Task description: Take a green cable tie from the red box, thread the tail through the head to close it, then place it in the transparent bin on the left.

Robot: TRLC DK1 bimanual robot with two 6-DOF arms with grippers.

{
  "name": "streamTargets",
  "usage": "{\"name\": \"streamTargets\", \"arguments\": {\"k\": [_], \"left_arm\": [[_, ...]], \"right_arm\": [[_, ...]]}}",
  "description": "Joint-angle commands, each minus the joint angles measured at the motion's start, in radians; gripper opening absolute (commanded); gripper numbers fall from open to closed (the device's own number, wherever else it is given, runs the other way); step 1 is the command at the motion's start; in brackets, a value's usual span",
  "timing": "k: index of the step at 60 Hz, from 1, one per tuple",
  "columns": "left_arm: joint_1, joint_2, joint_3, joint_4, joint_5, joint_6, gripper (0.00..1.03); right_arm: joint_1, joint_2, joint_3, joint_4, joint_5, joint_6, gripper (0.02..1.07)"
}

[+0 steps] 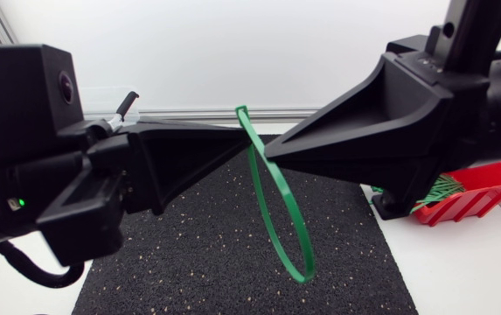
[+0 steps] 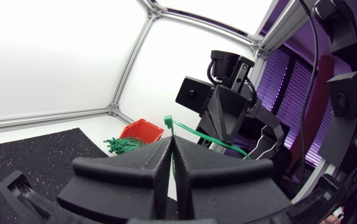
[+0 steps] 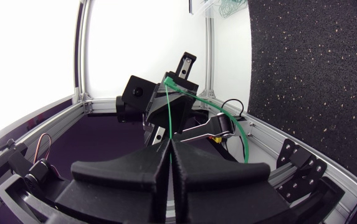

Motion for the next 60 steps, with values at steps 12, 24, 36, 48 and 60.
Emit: {"name": "streamTargets", "arguments": {"k": [12, 24, 36, 48, 60], "left_arm": [[0.005, -0.020, 0.013, 0.017, 0.005, 0.001, 0.04], [0.002, -0.023, 0.004, 0.015, 0.005, 0.001, 0.04], [0.000, -0.023, -0.004, 0.017, 0.005, 0.001, 0.04], [0.008, -0.021, -0.004, 0.018, 0.005, 0.001, 0.04], [-0.001, -0.016, 0.001, 0.017, 0.005, 0.001, 0.04]], "right_arm": [[0.001, -0.007, -0.027, 0.014, 0.007, 0.036, 0.08], [-0.004, -0.011, -0.027, 0.017, 0.007, 0.036, 0.08], [-0.004, -0.020, -0.024, 0.021, 0.007, 0.041, 0.08], [-0.004, -0.024, -0.025, 0.021, 0.007, 0.042, 0.08], [-0.004, -0.018, -0.025, 0.025, 0.009, 0.042, 0.08]]}}
